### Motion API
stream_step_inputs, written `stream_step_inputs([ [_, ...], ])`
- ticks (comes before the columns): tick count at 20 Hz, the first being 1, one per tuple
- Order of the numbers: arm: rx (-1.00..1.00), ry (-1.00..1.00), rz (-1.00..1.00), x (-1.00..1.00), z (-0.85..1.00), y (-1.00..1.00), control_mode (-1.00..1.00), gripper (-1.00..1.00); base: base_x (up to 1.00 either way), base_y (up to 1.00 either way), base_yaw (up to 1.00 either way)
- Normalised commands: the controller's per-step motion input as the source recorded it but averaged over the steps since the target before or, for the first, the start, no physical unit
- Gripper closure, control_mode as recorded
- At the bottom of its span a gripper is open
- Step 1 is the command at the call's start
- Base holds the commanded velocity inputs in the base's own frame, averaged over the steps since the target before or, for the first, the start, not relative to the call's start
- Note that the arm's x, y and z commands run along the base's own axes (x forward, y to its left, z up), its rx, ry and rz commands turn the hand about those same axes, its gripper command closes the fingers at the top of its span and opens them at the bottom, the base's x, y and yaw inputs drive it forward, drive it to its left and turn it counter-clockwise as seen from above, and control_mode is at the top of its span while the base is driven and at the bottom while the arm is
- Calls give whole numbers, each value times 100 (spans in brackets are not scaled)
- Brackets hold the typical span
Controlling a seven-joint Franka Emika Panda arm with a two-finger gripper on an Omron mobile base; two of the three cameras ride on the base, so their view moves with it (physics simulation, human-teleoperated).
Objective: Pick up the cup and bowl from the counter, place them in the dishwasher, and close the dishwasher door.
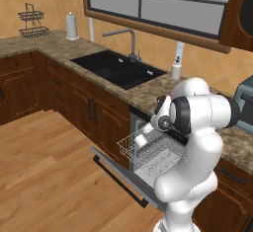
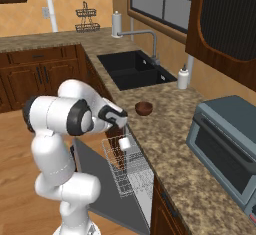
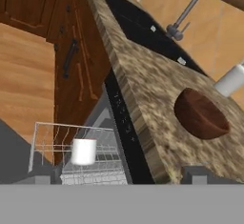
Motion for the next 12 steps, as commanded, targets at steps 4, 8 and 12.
stream_step_inputs([
  [4, 2, 0, 1, 0, 100, 12, -100, -100, 0, 0, 0],
  [8, 0, 4, 0, 7, 100, 4, -100, -100, 0, 0, 0],
  [12, 0, 27, 0, 23, 100, 0, -100, -100, 0, 0, 0],
])
